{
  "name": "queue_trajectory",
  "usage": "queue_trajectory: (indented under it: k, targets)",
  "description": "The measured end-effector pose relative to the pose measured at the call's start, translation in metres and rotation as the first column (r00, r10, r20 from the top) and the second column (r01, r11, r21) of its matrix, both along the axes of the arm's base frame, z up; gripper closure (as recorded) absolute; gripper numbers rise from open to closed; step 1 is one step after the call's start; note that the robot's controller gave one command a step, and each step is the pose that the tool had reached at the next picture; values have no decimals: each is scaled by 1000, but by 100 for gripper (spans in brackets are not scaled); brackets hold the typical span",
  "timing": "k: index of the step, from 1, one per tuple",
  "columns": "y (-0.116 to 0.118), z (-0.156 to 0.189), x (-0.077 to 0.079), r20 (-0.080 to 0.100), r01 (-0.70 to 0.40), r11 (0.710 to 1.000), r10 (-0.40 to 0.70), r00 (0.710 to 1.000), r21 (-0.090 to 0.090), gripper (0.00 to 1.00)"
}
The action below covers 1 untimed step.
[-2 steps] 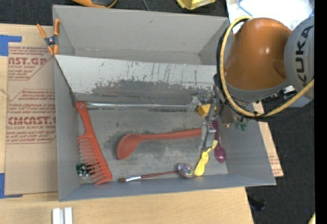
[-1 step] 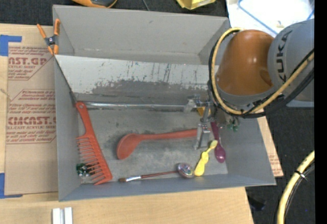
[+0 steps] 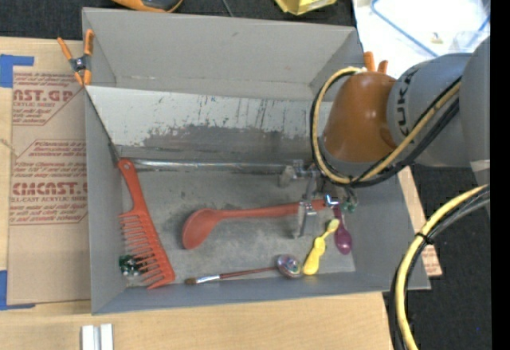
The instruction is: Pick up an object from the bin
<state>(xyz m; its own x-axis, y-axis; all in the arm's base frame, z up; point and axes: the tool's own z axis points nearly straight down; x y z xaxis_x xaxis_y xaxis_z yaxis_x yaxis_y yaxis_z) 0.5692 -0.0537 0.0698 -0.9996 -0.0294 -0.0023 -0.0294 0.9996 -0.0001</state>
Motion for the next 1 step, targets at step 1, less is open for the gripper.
queue_trajectory:
  k: [1]
  targets:
    - [138,1,1,7,-135,991,135,991,-1,0]
